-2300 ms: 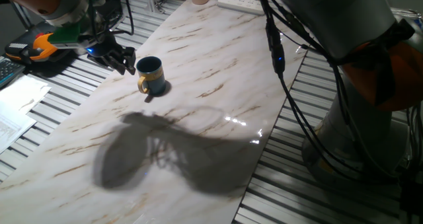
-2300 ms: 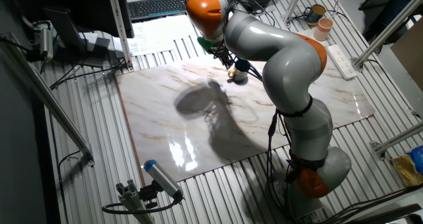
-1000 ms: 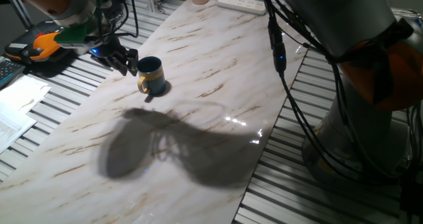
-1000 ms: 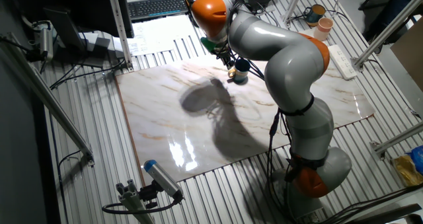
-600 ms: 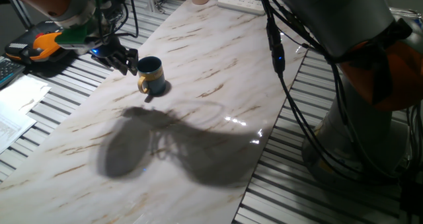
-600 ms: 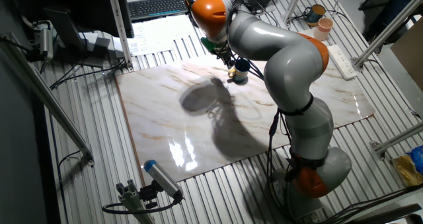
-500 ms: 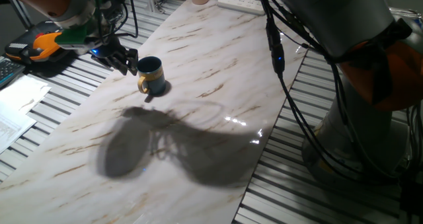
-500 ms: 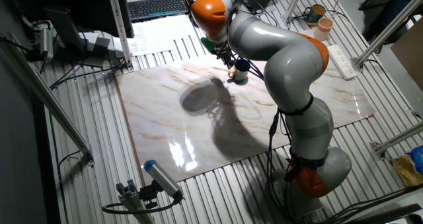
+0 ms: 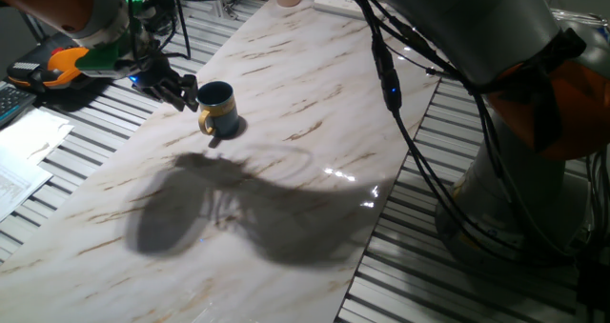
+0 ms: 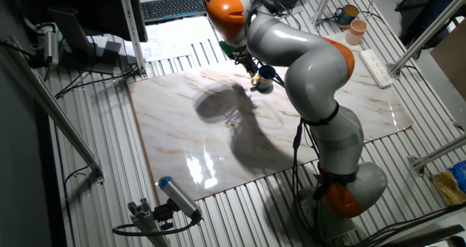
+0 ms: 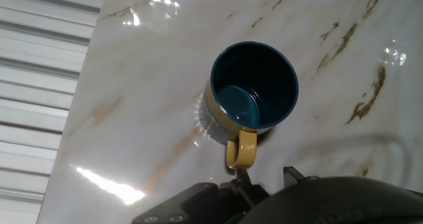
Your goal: Pick up the cup
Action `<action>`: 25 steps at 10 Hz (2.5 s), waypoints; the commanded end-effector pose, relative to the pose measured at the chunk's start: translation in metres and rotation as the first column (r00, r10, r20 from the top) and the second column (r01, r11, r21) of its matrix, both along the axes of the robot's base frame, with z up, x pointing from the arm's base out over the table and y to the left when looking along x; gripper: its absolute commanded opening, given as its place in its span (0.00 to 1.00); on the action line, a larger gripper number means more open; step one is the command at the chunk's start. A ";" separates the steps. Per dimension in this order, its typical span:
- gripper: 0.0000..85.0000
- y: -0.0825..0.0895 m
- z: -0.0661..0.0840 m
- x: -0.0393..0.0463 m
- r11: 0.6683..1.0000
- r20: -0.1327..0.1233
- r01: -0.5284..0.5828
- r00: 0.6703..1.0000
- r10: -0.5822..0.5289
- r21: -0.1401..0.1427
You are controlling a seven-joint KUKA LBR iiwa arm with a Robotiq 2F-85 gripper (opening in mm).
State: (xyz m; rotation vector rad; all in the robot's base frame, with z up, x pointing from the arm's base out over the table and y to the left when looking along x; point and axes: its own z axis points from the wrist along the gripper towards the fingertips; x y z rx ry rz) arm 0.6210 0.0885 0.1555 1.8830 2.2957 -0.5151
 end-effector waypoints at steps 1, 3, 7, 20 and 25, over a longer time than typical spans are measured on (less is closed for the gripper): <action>0.40 -0.001 0.000 0.0003 1.000 0.001 0.000 1.000 0.000 0.002; 0.40 -0.003 0.001 0.0025 1.000 0.009 -0.012 1.000 0.012 0.009; 0.40 -0.003 0.001 0.0036 1.000 0.012 0.000 1.000 -0.001 0.007; 0.40 -0.017 -0.019 0.0102 0.999 0.037 -0.040 0.999 0.040 0.016; 0.40 -0.016 -0.017 0.0105 0.998 0.037 -0.055 0.998 0.055 0.010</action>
